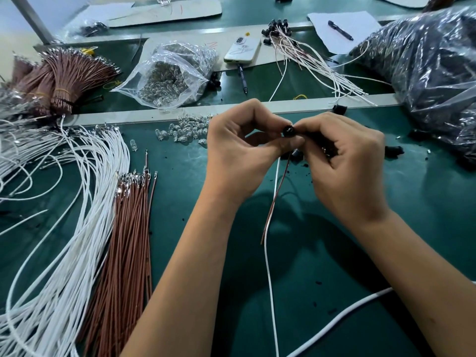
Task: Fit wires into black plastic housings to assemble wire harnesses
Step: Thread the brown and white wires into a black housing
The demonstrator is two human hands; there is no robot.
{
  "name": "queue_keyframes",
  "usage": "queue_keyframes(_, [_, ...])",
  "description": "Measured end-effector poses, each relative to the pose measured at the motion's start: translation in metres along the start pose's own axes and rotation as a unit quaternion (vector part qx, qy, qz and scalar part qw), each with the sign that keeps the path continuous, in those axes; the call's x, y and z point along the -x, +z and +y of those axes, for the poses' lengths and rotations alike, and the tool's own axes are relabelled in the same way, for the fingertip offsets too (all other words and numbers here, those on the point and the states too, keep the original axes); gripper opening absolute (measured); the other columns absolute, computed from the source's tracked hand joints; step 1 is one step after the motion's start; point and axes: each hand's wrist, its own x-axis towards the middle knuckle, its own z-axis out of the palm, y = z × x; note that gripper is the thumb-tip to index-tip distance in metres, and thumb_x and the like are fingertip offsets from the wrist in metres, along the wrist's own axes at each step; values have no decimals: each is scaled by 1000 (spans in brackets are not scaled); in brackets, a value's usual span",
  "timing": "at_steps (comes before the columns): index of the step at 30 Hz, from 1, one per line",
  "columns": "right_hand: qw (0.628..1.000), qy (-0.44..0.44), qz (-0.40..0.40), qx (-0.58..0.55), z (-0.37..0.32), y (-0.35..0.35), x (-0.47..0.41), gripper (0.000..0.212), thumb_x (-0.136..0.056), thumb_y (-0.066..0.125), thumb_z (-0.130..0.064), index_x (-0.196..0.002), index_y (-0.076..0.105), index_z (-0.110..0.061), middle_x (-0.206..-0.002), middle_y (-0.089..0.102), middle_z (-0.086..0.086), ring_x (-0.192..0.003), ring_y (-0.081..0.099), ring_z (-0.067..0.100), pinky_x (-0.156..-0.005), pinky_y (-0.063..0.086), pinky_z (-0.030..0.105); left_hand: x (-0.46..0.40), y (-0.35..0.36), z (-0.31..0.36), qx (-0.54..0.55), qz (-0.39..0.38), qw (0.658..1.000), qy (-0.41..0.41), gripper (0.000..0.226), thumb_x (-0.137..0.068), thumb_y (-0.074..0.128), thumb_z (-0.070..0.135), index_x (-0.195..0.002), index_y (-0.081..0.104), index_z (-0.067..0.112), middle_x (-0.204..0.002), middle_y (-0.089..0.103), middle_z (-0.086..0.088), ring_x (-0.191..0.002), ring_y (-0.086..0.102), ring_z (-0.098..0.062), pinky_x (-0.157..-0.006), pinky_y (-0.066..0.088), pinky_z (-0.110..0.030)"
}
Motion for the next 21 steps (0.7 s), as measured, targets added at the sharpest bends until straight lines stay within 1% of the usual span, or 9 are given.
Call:
queue_keyframes(2, [1000,5,4,1,0,0,0,13,-90,67,7,-93,76,-2,-84,72,2,-76,65,11,-73,47,17,0,0,0,0,-1,1000,3,31,-65,84,-15,-73,63,6,-81,65,-33,-72,62,-26,-70,58,-33])
queue_keyframes(5, [1000,8,11,7,1,0,1,11,-89,70,4,-92,77,-4,-82,72,-2,-75,65,7,-72,46,17,0,0,1,-4,-4,1000,6,31,-64,85,-14,-73,62,6,-82,63,-35,-74,60,-28,-73,60,-41])
queue_keyframes(7, [1000,7,15,6,1,-1,1,9,-89,71,1,-91,78,-5,-81,73,-2,-74,66,9,-69,49,20,0,0,1,-7,-6,1000,7,32,-64,85,-14,-73,62,7,-82,63,-35,-73,60,-28,-74,58,-44])
queue_keyframes(9, [1000,9,16,-3,2,-2,0,7,-89,72,-1,-91,78,-6,-81,74,-1,-73,68,11,-68,53,27,1,0,1,-4,-9,1000,7,32,-64,85,-14,-73,62,7,-80,63,-33,-73,59,-27,-73,58,-43])
queue_keyframes(11, [1000,12,15,-12,2,-2,0,7,-89,73,-2,-91,78,-7,-81,74,-2,-74,69,12,-68,55,32,1,0,-1,1,-14,1000,9,33,-64,85,-15,-73,62,7,-77,64,-25,-72,59,-25,-72,58,-41])
queue_keyframes(13, [1000,13,11,-14,3,-3,0,8,-88,74,-2,-90,78,-8,-81,74,-4,-74,69,9,-67,54,32,1,0,-1,4,-18,1000,14,33,-64,85,-15,-73,62,7,-77,65,-18,-71,60,-22,-72,58,-37])
queue_keyframes(15, [1000,13,9,-18,3,-3,0,9,-87,74,-1,-90,79,-9,-81,73,-5,-74,68,6,-67,54,30,0,-1,-1,8,-25,999,19,33,-64,85,-15,-75,63,8,-77,65,-15,-71,60,-21,-71,57,-35])
queue_keyframes(19, [1000,12,6,-22,4,-3,0,12,-86,73,1,-91,79,-8,-83,74,-5,-76,70,8,-68,57,34,1,0,-1,16,-43,999,21,36,-66,83,-15,-93,70,6,-73,66,7,-72,63,-10,-73,55,-26])
queue_keyframes(21, [1000,13,3,-27,5,-4,-1,13,-86,72,2,-92,79,-7,-84,75,-4,-78,71,10,-69,58,37,1,0,-1,20,-50,998,28,38,-67,81,-18,-97,70,2,-74,68,8,-71,63,-7,-72,53,-22])
